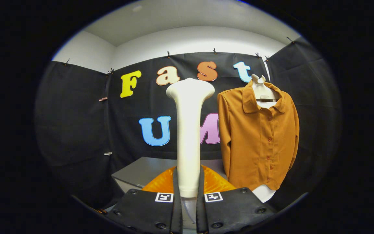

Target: Iron the clothes twice with a garment steamer, once on the left side and once on the right side.

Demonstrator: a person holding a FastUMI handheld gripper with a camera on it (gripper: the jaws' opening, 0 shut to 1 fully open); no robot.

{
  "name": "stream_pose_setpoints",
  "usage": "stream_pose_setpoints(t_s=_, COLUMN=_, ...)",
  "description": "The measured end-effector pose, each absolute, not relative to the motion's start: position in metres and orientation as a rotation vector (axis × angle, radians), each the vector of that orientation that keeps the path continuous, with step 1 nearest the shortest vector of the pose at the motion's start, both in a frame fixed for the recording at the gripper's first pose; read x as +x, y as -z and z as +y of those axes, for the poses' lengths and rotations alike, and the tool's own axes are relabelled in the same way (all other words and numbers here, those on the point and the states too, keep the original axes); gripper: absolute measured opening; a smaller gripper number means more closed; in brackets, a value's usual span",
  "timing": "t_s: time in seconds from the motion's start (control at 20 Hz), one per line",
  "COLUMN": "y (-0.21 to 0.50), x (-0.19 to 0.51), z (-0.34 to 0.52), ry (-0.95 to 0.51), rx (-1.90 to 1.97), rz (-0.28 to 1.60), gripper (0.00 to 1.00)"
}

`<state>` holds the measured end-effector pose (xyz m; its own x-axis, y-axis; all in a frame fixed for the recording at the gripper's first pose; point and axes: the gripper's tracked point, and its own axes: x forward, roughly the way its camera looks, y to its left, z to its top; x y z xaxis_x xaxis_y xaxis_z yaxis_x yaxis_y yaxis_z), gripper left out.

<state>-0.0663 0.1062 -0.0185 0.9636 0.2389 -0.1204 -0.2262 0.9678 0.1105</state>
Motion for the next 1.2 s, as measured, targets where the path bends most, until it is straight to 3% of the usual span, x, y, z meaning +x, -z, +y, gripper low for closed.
stream_pose_setpoints(t_s=1.2, y=0.023, x=-0.068, z=0.095, ry=-0.218, rx=0.074, rz=0.125, gripper=0.2)
